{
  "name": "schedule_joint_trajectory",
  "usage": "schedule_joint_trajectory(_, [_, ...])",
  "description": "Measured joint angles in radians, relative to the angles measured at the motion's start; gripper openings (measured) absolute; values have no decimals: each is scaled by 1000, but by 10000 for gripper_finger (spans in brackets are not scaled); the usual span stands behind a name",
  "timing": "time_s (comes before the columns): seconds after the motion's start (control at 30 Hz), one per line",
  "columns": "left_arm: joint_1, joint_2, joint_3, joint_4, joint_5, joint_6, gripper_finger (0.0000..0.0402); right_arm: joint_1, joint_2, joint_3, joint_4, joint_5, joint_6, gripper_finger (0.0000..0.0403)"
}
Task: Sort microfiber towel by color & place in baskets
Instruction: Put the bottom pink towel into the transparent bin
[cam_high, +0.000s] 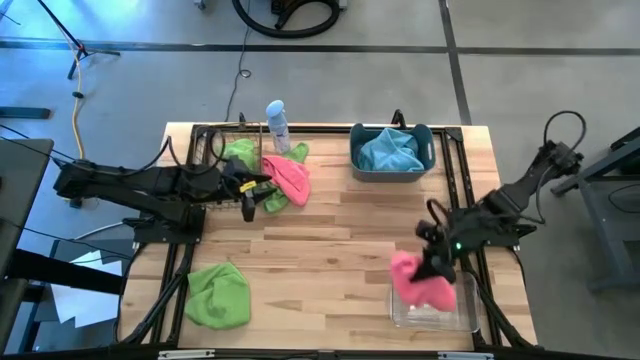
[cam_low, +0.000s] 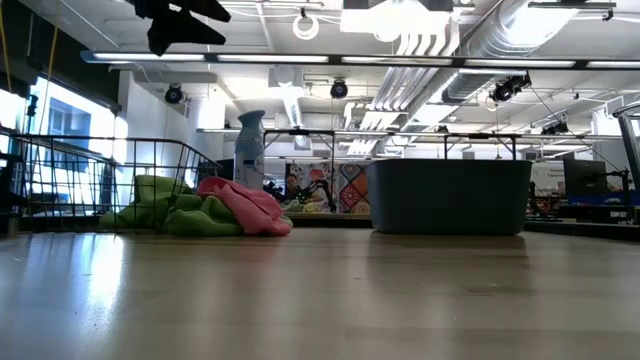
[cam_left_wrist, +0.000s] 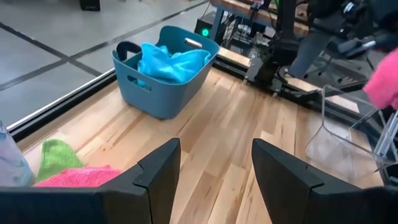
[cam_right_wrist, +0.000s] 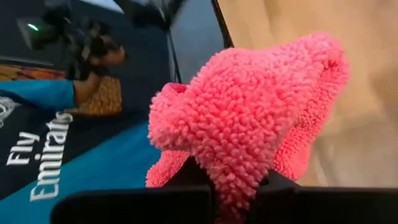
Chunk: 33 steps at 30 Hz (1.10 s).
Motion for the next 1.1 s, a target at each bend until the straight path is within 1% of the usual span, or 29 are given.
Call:
schedule_joint_trajectory(0.17, [0, 20, 0, -1, 1, -2, 186, 147, 46, -40, -49, 10, 268, 5])
schedule_joint_trajectory(0.33, [0, 35, 0, 1, 1, -3, 186, 245, 94, -69, -159, 14, 614, 5])
schedule_joint_trajectory(0.4, [0, 38, 0, 0, 1, -2, 186, 278, 109, -72, -213, 24, 725, 6])
schedule_joint_trajectory(0.53, [0, 43, 0, 0, 1, -2, 186, 330, 131, -72, -274, 114, 906, 6])
schedule_joint_trajectory(0.7, [0, 42, 0, 0, 1, -2, 186, 341, 162, -72, -263, 140, 929, 7])
schedule_joint_trajectory(0.9, [0, 42, 0, 0, 1, -6, 186, 310, 218, -72, -225, 143, 927, 7])
schedule_joint_trajectory(1.1, [0, 42, 0, 0, 2, -19, 186, 289, 301, -72, -225, 139, 925, 7])
